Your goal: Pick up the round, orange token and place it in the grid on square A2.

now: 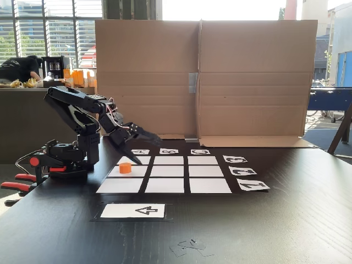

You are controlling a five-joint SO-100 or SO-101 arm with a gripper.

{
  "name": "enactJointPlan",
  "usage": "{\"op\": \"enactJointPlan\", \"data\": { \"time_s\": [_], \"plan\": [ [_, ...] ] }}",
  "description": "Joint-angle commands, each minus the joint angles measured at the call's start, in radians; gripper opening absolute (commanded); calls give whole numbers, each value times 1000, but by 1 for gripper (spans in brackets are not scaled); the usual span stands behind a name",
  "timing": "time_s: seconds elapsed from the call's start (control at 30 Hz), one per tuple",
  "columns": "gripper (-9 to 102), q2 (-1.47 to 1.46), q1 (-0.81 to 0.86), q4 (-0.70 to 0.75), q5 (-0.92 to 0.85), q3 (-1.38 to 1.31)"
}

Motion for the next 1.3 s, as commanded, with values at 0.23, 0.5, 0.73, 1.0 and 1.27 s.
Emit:
{"op": "enactJointPlan", "data": {
  "time_s": [0.23, 0.5, 0.73, 1.0, 1.27],
  "plan": [
    [46, 147, 212, -221, 213, -106],
    [46, 259, 416, -279, 391, -121],
    [45, 385, 641, -279, 546, -95],
    [15, 448, 956, -270, 655, -43],
    [-1, 508, 1167, -94, 710, 5]
  ]
}}
